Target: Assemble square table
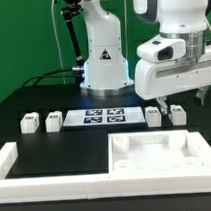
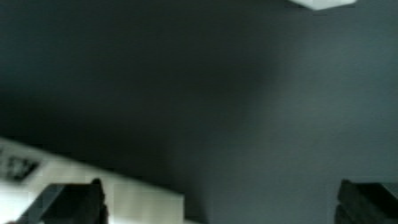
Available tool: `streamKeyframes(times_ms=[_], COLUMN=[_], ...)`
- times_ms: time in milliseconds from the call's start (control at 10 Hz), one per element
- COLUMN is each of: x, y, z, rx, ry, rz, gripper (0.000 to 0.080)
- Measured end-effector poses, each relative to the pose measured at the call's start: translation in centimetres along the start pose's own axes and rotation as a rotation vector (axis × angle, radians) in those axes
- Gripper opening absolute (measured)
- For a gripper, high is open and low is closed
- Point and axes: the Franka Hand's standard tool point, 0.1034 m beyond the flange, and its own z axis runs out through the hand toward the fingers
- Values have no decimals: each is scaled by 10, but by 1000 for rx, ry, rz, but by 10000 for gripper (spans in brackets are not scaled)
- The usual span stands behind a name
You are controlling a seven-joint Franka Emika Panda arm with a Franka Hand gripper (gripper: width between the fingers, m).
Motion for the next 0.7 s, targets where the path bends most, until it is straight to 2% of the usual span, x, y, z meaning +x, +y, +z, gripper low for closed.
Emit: streamKeyframes(times_ms=[200, 500, 700], x=[-3, -5, -26], y=[-3, -3, -9], z=[3, 4, 8], rx=[11, 9, -6], ry=[7, -21, -198], rz=[67, 64, 63], gripper=[649, 649, 649])
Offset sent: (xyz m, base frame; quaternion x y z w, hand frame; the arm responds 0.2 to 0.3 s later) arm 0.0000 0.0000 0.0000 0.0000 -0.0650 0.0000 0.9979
